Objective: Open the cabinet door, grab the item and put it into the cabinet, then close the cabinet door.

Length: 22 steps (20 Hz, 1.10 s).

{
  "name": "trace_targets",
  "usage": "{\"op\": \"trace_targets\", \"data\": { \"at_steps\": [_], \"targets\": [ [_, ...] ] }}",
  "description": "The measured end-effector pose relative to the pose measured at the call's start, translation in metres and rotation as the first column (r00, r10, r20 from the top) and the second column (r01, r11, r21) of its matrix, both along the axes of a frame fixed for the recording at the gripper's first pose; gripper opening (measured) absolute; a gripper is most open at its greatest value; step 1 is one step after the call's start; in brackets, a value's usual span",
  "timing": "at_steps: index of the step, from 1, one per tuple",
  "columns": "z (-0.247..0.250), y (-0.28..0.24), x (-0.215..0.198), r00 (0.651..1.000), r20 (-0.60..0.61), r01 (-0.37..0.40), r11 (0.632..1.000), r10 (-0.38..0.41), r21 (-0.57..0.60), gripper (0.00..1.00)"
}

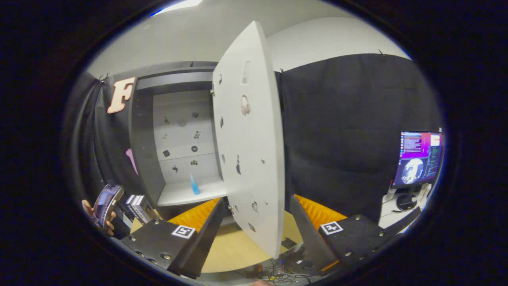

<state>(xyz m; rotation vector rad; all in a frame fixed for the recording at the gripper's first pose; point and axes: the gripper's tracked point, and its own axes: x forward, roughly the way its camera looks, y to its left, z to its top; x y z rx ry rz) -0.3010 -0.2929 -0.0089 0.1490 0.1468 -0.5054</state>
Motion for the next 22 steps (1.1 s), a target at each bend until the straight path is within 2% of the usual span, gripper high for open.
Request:
{"op": "trace_targets", "data": {
  "at_steps": [5, 11, 18, 22],
  "targets": [
    [-0.005, -0.054, -0.011, 0.992, 0.01, 0.125, 0.992, -0.125, 0.016, 0.98],
    [-0.019, -0.1, -0.008, 0.977, -0.028, 0.21, 0.978, -0.21, 0.0, 0.99],
    [-0.033, -0.11, 0.003, 0.976, -0.067, 0.208, 0.978, -0.207, 0.016, 0.99],
    [-0.035, -0.098, 0.022, 0.988, -0.07, 0.14, 0.989, -0.137, 0.04, 0.99]
  ]
}}
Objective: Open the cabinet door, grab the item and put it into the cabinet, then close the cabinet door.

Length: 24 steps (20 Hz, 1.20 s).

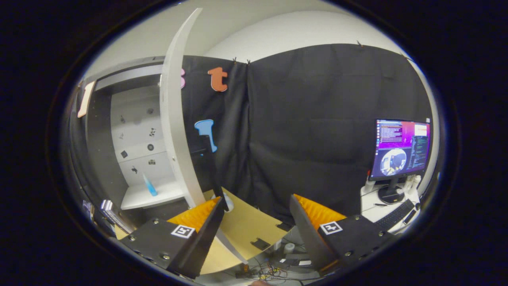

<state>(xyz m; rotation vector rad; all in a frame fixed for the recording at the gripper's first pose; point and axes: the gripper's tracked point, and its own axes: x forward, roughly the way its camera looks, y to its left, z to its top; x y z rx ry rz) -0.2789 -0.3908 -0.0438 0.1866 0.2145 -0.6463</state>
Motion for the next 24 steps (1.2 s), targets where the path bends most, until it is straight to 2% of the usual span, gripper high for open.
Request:
{"op": "trace_targets", "data": {
  "at_steps": [3, 9, 15, 19, 24],
  "targets": [
    [-0.004, 0.007, 0.004, 0.998, -0.031, -0.048, 0.999, 0.047, -0.017, 0.94],
    [-0.003, 0.034, 0.008, 0.983, -0.03, -0.181, 0.983, 0.181, 0.001, 0.97],
    [-0.007, 0.068, 0.02, 0.948, 0.0, -0.317, 0.945, 0.318, 0.079, 0.97],
    [-0.012, 0.091, 0.023, 0.918, 0.042, -0.396, 0.906, 0.395, 0.151, 0.97],
    [-0.025, 0.099, 0.035, 0.887, -0.024, -0.454, 0.88, 0.461, 0.138, 0.97]
  ]
}}
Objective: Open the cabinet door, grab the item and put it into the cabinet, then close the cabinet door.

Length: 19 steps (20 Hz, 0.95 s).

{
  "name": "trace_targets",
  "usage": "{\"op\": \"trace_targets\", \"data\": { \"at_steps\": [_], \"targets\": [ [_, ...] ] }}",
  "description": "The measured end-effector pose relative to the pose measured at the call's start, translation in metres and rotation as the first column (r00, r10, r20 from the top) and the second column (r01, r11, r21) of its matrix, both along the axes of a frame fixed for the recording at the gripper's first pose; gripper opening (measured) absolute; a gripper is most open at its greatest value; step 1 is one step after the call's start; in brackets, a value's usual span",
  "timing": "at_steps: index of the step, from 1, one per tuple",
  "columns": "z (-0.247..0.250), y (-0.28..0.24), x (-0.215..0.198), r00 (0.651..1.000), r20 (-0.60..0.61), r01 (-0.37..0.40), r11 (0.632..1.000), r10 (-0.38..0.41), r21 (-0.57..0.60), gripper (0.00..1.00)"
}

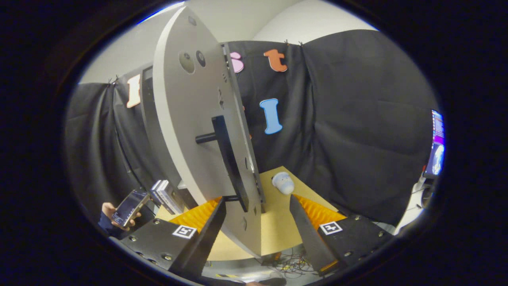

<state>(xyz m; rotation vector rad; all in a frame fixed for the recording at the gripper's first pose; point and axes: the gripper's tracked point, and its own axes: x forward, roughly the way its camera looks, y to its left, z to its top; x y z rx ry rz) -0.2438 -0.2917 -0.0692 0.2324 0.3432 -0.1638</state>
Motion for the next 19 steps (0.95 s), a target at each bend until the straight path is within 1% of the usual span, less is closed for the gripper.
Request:
{"op": "trace_targets", "data": {
  "at_steps": [5, 9, 13, 19],
  "targets": [
    [-0.004, 0.022, 0.011, 0.994, 0.013, -0.111, 0.993, 0.11, 0.051, 0.97],
    [-0.008, 0.047, 0.019, 0.981, 0.023, -0.196, 0.975, 0.195, 0.108, 0.97],
    [-0.009, 0.061, 0.036, 0.966, 0.016, -0.259, 0.961, 0.259, 0.097, 0.97],
    [-0.009, 0.088, 0.051, 0.931, 0.012, -0.364, 0.926, 0.364, 0.1, 0.97]
  ]
}}
